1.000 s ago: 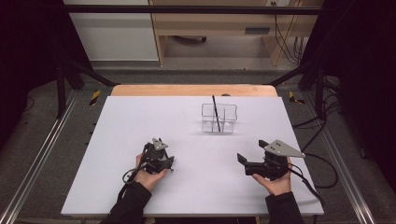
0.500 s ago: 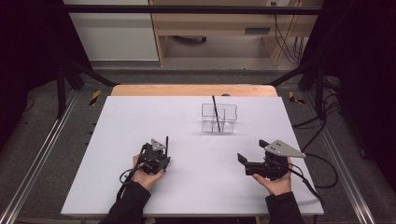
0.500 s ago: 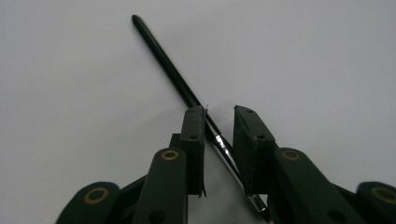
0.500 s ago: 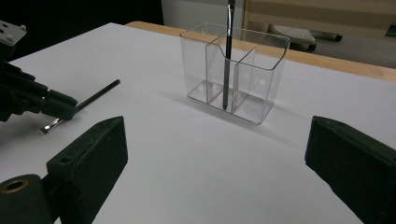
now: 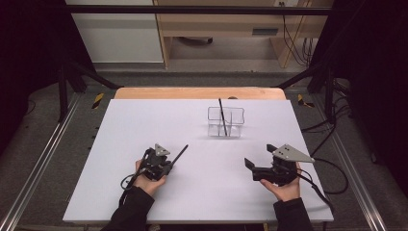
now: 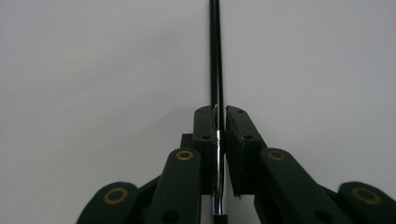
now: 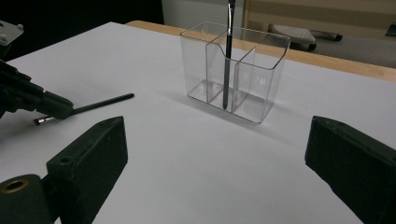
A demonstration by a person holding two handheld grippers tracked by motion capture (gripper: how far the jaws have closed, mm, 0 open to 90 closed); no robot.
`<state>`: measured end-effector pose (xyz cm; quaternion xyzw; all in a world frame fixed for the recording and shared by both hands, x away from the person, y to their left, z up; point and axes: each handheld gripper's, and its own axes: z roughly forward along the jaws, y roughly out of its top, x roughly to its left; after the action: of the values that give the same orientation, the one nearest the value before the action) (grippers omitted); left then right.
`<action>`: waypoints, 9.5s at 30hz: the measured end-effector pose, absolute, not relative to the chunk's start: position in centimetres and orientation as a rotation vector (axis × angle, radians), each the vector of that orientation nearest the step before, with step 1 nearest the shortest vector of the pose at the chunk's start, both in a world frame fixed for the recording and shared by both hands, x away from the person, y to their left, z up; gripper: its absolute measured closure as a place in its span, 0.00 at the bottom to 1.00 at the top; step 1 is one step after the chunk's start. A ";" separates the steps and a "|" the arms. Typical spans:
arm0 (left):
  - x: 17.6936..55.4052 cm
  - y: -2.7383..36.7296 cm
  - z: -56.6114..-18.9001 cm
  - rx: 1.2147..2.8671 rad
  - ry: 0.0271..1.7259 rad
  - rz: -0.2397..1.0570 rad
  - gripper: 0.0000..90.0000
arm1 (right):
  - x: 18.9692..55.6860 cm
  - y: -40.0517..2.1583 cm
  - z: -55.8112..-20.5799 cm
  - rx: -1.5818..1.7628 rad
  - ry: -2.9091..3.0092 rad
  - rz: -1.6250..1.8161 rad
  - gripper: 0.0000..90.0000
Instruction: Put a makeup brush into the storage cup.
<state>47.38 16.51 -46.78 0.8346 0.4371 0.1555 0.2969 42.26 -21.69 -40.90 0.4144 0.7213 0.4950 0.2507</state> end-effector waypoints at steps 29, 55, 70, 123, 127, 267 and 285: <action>50.4 15.0 -42.8 2.395 1.034 0.371 0.42 | 42.4 -22.0 -40.5 1.138 1.963 1.363 0.07; 52.1 13.7 -45.1 2.536 1.046 0.270 0.76 | 42.4 -21.8 -40.6 1.131 1.984 1.362 0.07; 51.8 13.9 -45.1 2.530 1.069 0.232 0.90 | 42.5 -21.7 -40.7 1.129 1.990 1.358 0.07; 46.8 15.2 -39.7 2.404 0.668 0.233 0.93 | 42.6 -19.1 -39.6 1.031 2.100 1.271 0.07; 46.5 15.2 -39.3 2.403 0.638 0.236 0.93 | 42.7 -18.5 -39.5 1.008 2.132 1.255 0.07; 44.9 9.6 -35.9 2.467 0.257 0.070 0.93 | 40.9 -7.5 -37.0 -0.081 2.499 0.517 0.83; 45.1 10.4 -35.6 2.421 0.265 0.092 0.89 | 41.0 -7.5 -37.0 -0.106 2.555 0.543 0.93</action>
<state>45.06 10.39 -35.58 0.9323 0.1022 0.0356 0.3450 41.02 -7.47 -37.05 -0.0391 0.9436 0.2006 0.2606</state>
